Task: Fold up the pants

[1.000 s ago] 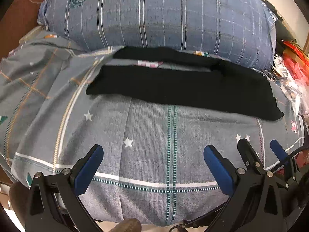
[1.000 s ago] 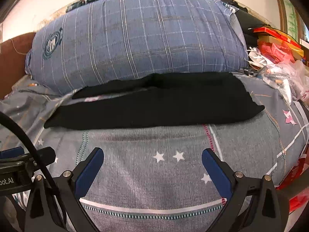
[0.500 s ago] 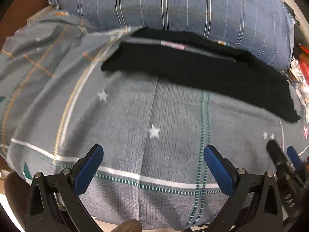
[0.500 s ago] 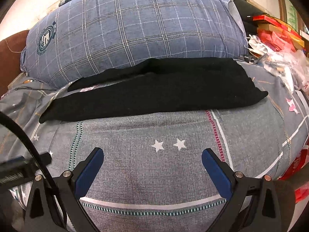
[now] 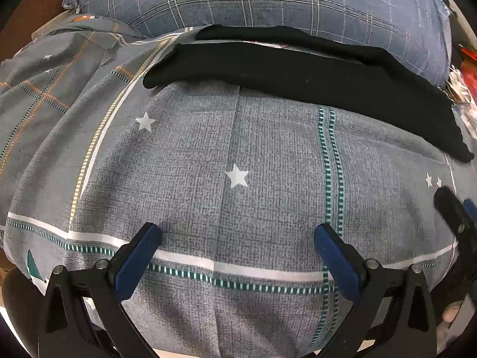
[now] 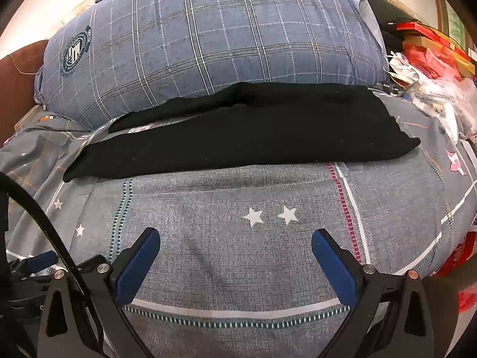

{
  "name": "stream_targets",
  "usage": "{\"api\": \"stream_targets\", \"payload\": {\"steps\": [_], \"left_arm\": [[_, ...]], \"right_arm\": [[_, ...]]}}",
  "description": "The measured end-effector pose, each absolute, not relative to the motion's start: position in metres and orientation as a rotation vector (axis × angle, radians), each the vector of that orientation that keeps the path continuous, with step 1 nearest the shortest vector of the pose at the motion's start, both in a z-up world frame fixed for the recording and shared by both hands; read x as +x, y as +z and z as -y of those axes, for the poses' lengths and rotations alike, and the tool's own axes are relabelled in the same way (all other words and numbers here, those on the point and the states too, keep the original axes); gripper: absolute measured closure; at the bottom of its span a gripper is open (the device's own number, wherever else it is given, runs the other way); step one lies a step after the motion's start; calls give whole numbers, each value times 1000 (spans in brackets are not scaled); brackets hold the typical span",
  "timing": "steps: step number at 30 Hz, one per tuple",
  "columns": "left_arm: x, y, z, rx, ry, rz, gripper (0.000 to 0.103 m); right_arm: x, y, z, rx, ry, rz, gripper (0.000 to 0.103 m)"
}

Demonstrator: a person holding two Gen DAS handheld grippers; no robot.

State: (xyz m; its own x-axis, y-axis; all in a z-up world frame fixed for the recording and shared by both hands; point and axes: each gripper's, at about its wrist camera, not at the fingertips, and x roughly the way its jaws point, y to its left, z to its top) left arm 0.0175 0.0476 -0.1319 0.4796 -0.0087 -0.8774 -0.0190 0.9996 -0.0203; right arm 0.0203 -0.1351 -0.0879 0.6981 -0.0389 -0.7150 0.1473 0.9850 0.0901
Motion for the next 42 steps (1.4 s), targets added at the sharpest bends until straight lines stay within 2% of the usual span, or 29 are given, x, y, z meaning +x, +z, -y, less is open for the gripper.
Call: {"api": "stream_targets", "payload": {"steps": [6, 7, 8, 10, 15, 17, 22, 25, 28, 30, 34, 38, 42], "left_arm": [[8, -131, -43, 14, -53, -1068, 2], [7, -126, -45, 0, -73, -1055, 16], [5, -119, -47, -12, -92, -1037, 36], [9, -106, -53, -54, -129, -1023, 45], [30, -72, -84, -148, -141, -981, 42], [45, -66, -98, -149, -125, -986, 29], [95, -72, -140, -212, -111, -1018, 29], [130, -90, -155, -294, -149, -1082, 29], [162, -112, -159, -378, -189, -1161, 28], [172, -109, -154, -364, -198, -1126, 26], [185, -108, -135, -293, -195, -1136, 27], [186, -107, -118, -235, -230, -1147, 85], [187, -105, -113, -266, -208, -1164, 87]], "right_arm": [[7, -76, 137, 145, -112, -662, 0], [6, -74, 136, 137, -100, -643, 0], [7, -73, 135, 128, -86, -644, 0], [10, -73, 135, 116, -54, -661, 0], [20, -64, 166, 161, -56, -696, 1], [23, -61, 190, 185, -68, -706, 5], [39, -62, 282, 345, -132, -793, 17], [44, -68, 335, 453, -192, -817, 19], [49, -76, 380, 569, -233, -825, 20], [50, -82, 405, 679, -232, -819, 20], [56, -95, 442, 845, -258, -807, 20], [77, -95, 444, 811, -306, -808, 19], [102, -91, 436, 745, -327, -839, 21]]}}
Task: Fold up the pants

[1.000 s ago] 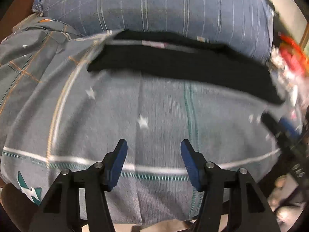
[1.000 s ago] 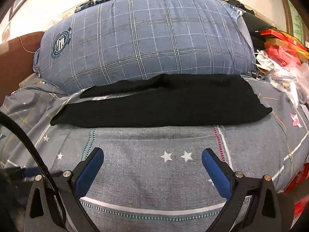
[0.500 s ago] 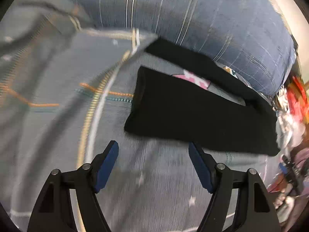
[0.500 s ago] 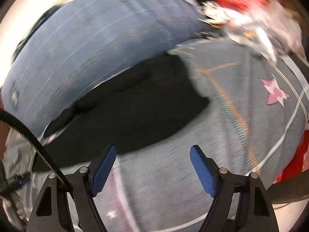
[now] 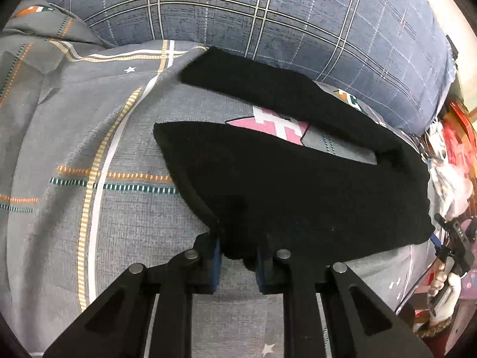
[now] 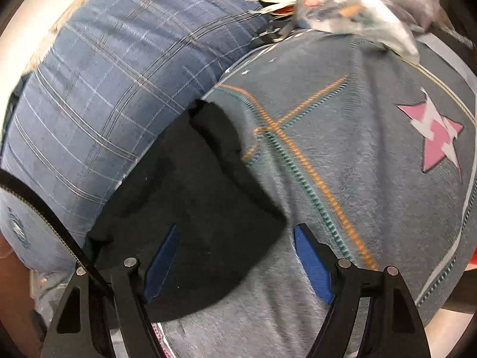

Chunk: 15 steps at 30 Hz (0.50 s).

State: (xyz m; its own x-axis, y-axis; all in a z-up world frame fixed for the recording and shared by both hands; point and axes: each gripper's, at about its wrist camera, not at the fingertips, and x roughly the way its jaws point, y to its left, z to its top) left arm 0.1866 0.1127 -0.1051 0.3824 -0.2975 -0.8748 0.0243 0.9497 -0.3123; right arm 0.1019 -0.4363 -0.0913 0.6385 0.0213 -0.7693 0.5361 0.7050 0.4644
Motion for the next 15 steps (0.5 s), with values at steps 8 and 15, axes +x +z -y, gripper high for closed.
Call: {"api": "stream_targets", "payload": {"steps": [8, 15], "left_arm": [[166, -67, -117, -306, -208, -1128, 87], [136, -46, -116, -347, -215, -1117, 87]], "right_arm": [[97, -66, 437, 715, -267, -818, 93], [70, -41, 438, 713, -212, -777, 93]]}}
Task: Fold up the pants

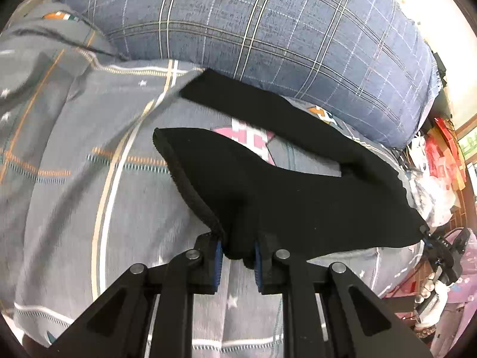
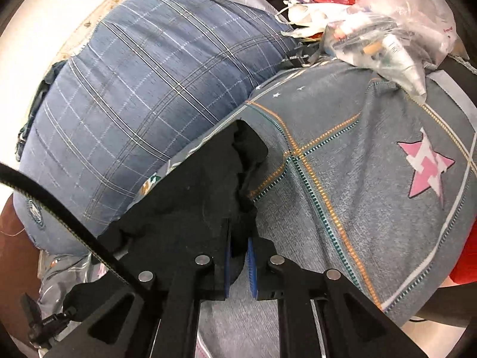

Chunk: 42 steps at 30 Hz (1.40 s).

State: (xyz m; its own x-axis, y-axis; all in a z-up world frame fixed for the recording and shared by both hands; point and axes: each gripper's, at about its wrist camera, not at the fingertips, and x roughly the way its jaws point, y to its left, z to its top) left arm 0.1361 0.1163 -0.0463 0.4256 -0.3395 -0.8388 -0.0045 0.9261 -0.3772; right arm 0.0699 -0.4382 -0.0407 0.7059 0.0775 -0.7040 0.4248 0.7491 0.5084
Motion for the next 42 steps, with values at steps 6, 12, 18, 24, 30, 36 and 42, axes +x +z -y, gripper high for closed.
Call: {"api": "stream_targets", "payload": {"steps": [6, 12, 18, 24, 30, 36, 42], "left_arm": [[121, -86, -120, -369, -188, -1194, 79], [108, -103, -151, -440, -187, -1189, 66], [99, -69, -174, -289, -73, -1077, 65], [132, -50, -167, -272, -96, -1041, 48], [203, -39, -144, -250, -155, -1052, 48], [295, -54, -131, -227, -169, -1102, 47], [377, -94, -119, -204, -161, -1182, 47]], "right_arm": [[52, -57, 452, 779, -243, -784, 97], [54, -84, 453, 710, -372, -876, 88], [47, -63, 446, 586, -415, -818, 71], [83, -45, 406, 525, -258, -817, 43], [146, -41, 388, 525, -116, -866, 43], [214, -38, 394, 399, -79, -926, 41], [267, -49, 402, 394, -25, -989, 40]]}}
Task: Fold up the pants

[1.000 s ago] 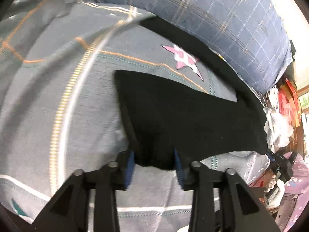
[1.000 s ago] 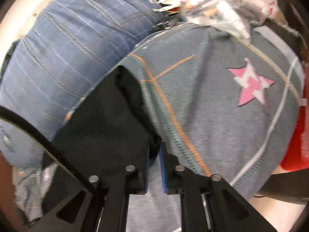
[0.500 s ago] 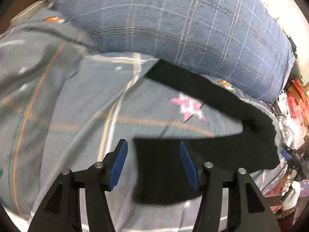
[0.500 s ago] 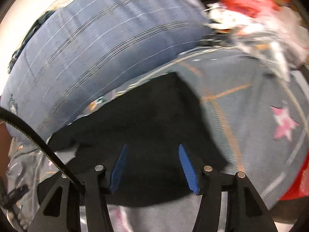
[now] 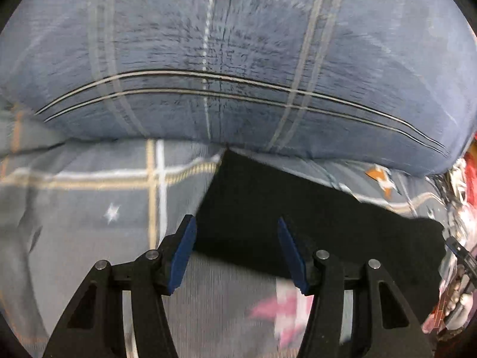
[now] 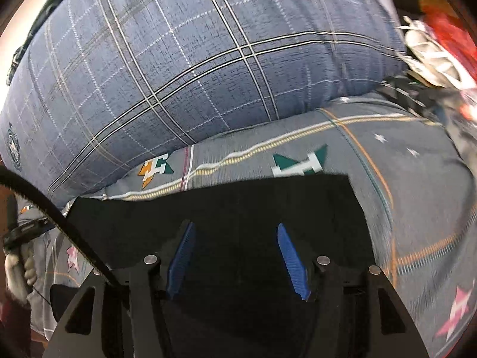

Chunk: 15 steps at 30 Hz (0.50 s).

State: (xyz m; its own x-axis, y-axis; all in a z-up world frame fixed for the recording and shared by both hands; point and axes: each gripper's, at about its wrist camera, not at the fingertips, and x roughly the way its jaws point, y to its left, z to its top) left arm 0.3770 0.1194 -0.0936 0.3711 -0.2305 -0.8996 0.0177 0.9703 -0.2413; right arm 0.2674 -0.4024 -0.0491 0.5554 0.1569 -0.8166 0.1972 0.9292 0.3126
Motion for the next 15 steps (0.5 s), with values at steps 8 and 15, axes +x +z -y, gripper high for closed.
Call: {"api": "stream_targets", "payload": {"steps": [8, 15], "left_arm": [[413, -126, -90, -59, -211, -1220, 32], [399, -121, -79, 43, -252, -1190, 68]], "right_arm": [[315, -62, 411, 344, 17, -1058, 35], [324, -55, 447, 339, -106, -1067, 26]]}}
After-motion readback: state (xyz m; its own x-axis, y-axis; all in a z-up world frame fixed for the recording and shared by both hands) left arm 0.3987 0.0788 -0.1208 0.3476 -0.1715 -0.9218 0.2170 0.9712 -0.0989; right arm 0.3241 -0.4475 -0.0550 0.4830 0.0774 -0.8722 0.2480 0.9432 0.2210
